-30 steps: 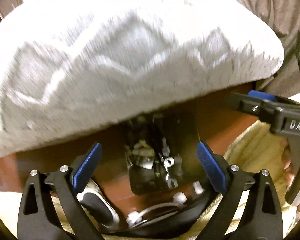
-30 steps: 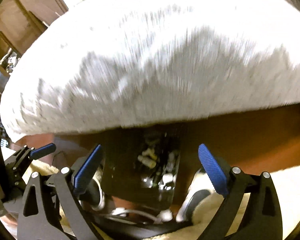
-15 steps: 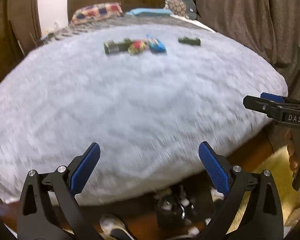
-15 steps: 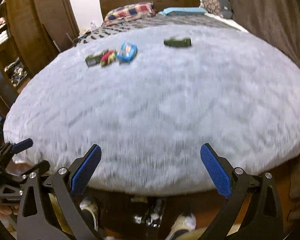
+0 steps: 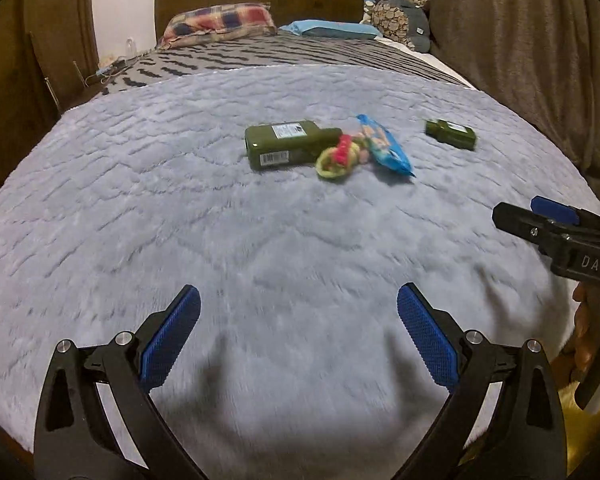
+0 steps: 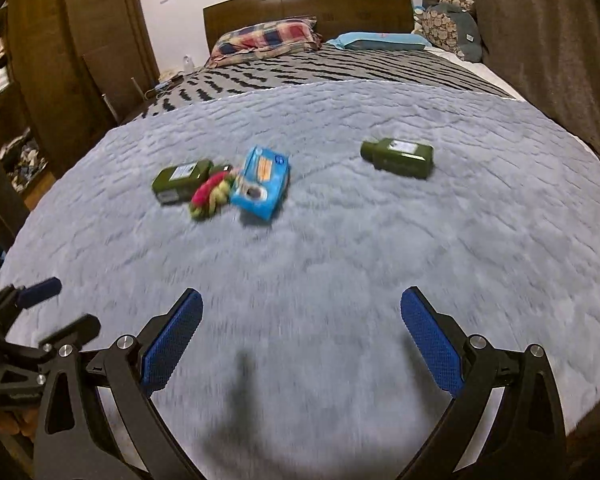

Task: Collect trash
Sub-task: 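Raise both tools back over the bed toward the remaining items, then grasp the blue wipes pack with the right tool while the left tool grasps the fuzzy toy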

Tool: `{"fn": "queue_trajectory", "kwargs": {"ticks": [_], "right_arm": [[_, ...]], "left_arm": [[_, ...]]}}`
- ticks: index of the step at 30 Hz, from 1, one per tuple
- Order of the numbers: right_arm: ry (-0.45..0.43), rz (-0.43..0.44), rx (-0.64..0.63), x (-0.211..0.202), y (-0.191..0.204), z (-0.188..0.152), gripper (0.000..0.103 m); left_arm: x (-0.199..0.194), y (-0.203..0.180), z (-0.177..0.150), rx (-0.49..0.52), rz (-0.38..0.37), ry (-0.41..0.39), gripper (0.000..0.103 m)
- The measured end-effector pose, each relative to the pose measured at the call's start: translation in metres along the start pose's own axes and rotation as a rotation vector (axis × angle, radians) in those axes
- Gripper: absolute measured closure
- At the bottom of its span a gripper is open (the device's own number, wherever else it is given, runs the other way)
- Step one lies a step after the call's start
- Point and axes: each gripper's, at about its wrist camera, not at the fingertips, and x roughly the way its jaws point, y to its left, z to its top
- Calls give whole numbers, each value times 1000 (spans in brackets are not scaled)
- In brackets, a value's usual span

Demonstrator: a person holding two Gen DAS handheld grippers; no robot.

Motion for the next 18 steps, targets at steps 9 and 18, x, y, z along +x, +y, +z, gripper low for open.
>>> {"fn": "queue_trajectory", "kwargs": {"ticks": [9,18], "right_arm": [[18,5,59,53,4,45,4],[41,50,137,98,9,81,4]], "left_arm": [[38,1,32,36,39,-8,9],[71,-1,48,33,31,2,10]]}}
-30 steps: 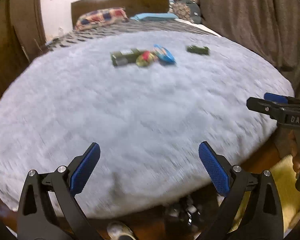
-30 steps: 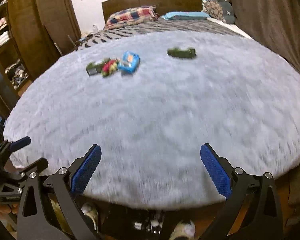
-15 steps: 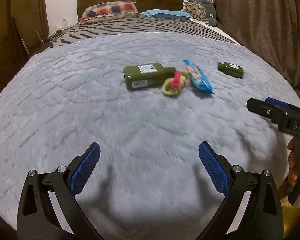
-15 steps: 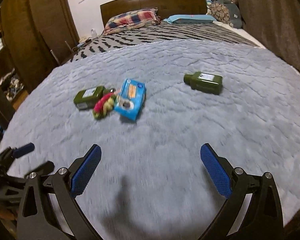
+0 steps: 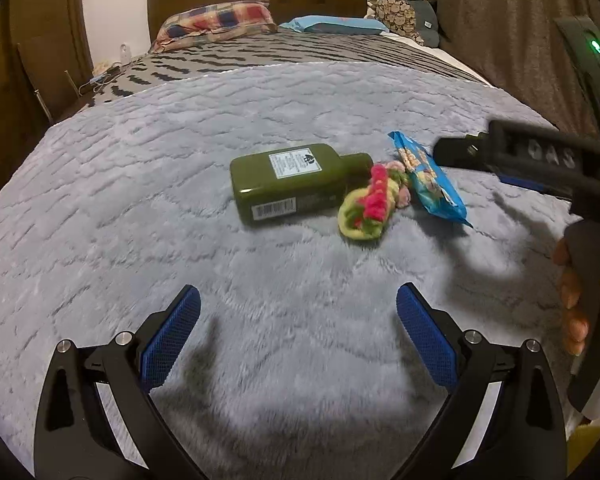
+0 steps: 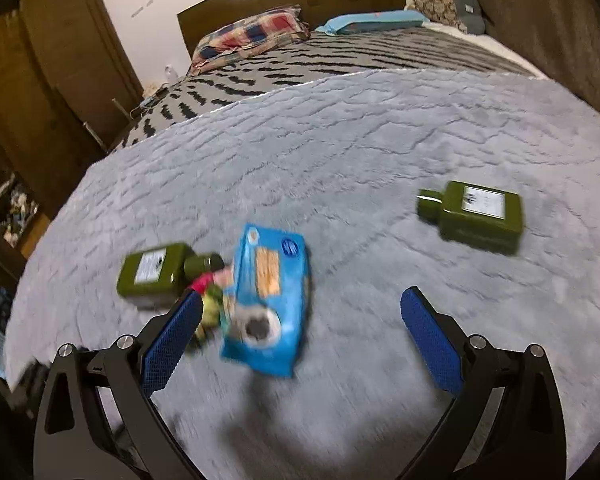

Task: Collect trash
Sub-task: 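Grasp the blue wipes pack with the right tool while the left tool grasps the fuzzy toy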

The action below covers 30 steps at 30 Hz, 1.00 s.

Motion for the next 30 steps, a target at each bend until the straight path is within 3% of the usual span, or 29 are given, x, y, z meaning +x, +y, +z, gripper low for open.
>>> {"fn": "queue_trajectory", "kwargs": {"ticks": [3,8,12,18,26,30], "right_arm": [[22,40,21,12,3,7,5],[76,64,7,32,11,6,30],[68,78,12,35,12,5,51],[-1,74,-4,11,7,11,57],[-49,-1,-14,-13,-13,16,59],[-55,5,6,-23,-26,16,60]], "left_arm": [[6,-1,5,9,-8,-1,10],[10,-1,11,12,-17,-9,14],[11,-3,13,25,-23,-16,16],[16,-13,22,59,-40,-27,21],[33,-31,39,60,-82,-14,44],[43,-37,47,49,-99,0,46]]}}
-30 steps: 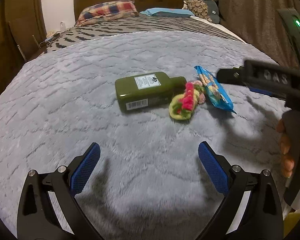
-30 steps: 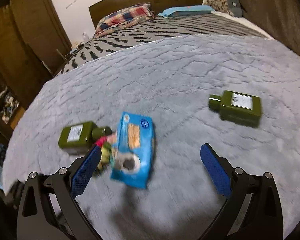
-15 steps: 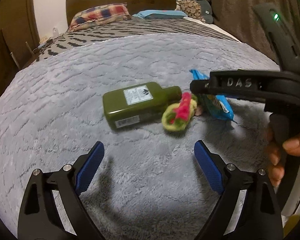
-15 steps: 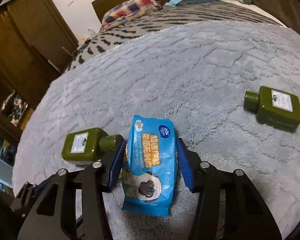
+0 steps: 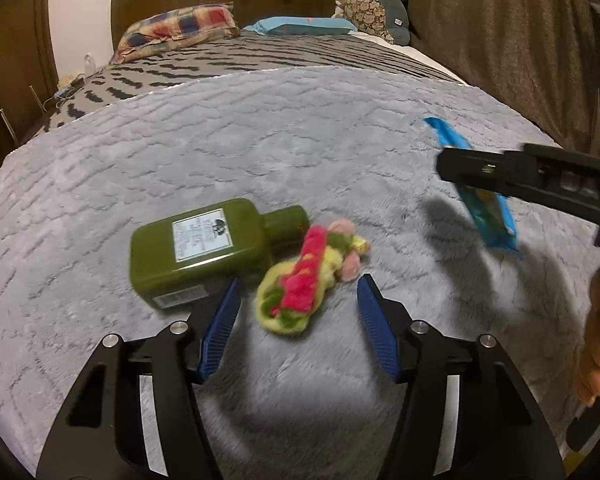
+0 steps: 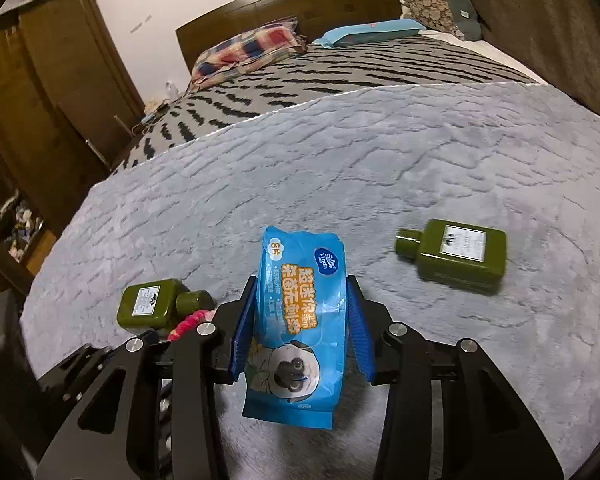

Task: Collect trash
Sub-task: 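Grasp the blue wipes pack with the right tool while the left tool grasps the fuzzy toy, then lower both held items below the bed edge and open both tools over the bin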

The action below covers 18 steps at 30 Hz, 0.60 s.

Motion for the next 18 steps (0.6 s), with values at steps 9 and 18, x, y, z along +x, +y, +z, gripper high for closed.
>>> {"fn": "queue_trajectory", "kwargs": {"ticks": [9,18], "right_arm": [[-13,-21,-26,-17,-7,-4,62],[-43,-23,-66,-53,0,-19,63]], "left_arm": [[11,-4,1,7,-16,16,78],[-34,-15,-16,71,36,-35,81]]}}
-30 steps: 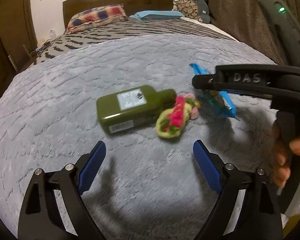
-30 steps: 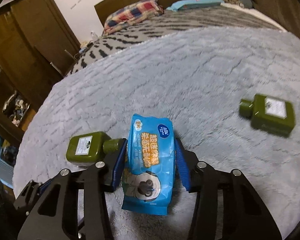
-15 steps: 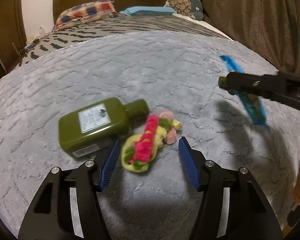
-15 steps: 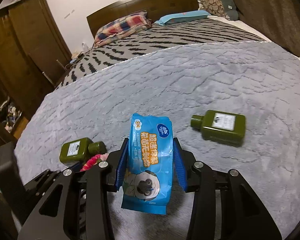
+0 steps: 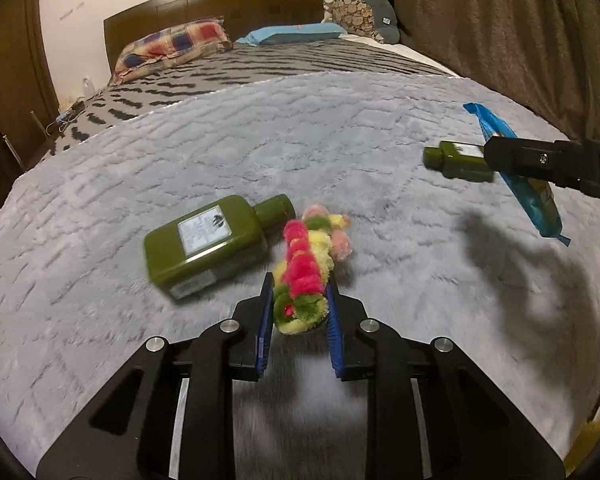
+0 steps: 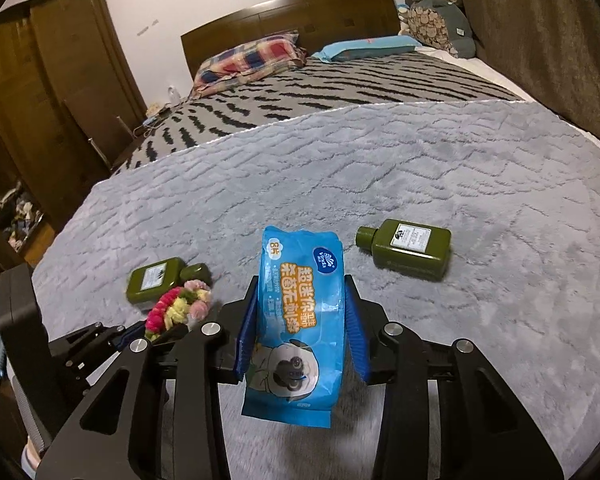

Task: Collect trash
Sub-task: 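Lower both held items below the bed edge and open both tools over the bin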

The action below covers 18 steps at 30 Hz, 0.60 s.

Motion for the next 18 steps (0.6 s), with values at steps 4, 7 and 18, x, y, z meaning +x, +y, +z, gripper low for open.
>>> {"fn": "queue_trajectory", "kwargs": {"ticks": [4,7,18], "right_arm": [[-12,-7,-33,-26,7,-16,63],[-25,-1,-54,-50,13,-34,64],[-118,61,-124,-146,29,-119,63]], "left_arm": [[-39,-4,-12,-6,-4,-41,81],[-68,-8,-26,-24,-10,-75,81],[-156,-43,-103,17,-16,-149,81]]}}
